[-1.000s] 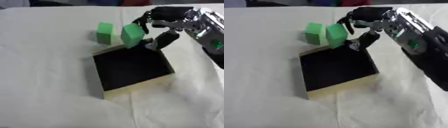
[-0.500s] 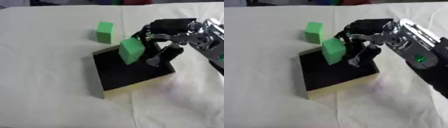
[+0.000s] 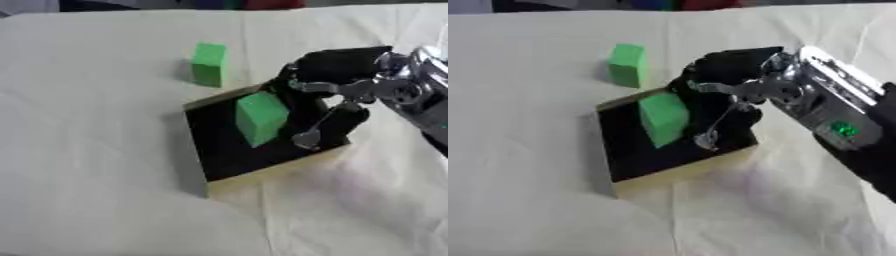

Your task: Pick up objects on the table and place them in the box.

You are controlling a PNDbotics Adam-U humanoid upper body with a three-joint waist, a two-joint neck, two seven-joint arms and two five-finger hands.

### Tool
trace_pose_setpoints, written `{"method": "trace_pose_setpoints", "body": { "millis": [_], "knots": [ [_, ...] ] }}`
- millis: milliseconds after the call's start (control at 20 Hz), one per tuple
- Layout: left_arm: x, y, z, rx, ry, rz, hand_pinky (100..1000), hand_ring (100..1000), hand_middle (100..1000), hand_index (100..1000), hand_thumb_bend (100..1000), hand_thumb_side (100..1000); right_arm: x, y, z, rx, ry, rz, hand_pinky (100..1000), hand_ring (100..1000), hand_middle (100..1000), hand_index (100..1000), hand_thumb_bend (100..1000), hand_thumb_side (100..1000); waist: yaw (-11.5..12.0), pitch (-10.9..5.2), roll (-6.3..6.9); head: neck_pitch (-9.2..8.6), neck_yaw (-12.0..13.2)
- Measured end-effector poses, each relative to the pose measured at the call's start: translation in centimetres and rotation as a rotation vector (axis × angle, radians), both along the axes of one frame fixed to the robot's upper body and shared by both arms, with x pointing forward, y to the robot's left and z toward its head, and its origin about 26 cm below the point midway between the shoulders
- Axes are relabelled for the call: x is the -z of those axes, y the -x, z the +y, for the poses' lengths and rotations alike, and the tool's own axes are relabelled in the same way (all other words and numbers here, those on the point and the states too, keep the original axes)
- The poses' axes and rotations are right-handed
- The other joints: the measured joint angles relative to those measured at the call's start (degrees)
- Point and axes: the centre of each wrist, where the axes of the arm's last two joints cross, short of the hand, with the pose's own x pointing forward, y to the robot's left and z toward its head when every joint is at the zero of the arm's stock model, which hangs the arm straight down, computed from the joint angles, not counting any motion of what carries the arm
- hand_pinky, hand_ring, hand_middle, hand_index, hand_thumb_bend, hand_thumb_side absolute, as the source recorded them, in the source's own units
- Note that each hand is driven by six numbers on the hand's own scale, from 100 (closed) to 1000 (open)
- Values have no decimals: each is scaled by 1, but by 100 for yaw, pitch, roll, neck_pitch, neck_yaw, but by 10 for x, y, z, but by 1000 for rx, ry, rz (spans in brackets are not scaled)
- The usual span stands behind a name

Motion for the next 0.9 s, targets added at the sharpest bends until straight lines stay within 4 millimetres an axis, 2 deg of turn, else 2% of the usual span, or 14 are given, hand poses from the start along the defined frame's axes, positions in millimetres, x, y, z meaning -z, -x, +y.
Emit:
{"method": "trace_pose_setpoints", "body": {
  "millis": [250, 300, 350, 400, 550, 900],
  "knots": [
    [0, 0, 0, 0, 0, 0, 793, 698, 716, 903, 310, 826, 4, -2, 1, 9, 33, -7, 806, 779, 583, 853, 108, 442, 1, 8, 0, 0, -17],
    [0, 0, 0, 0, 0, 0, 793, 698, 716, 903, 309, 827, 5, -2, 1, 10, 36, -9, 808, 782, 599, 869, 149, 527, 2, 9, 0, 0, -17],
    [0, 0, 0, 0, 0, 0, 793, 698, 716, 903, 309, 827, 6, -3, 0, 15, 39, -10, 808, 782, 599, 869, 149, 527, 3, 11, -1, 0, -17],
    [0, 0, 0, 0, 0, 0, 793, 698, 716, 903, 309, 827, 7, -4, -1, 23, 42, -12, 812, 789, 613, 891, 200, 548, 6, 13, -2, 0, -18],
    [0, 0, 0, 0, 0, 0, 793, 698, 716, 903, 310, 827, 10, -6, -2, 40, 51, -26, 825, 813, 662, 947, 268, 574, 7, 18, -2, 0, -20],
    [0, 0, 0, 0, 1, 0, 792, 699, 716, 903, 311, 825, 10, -6, -2, 31, 53, -52, 837, 839, 710, 996, 324, 601, 7, 18, -3, 0, -21]
  ]
}}
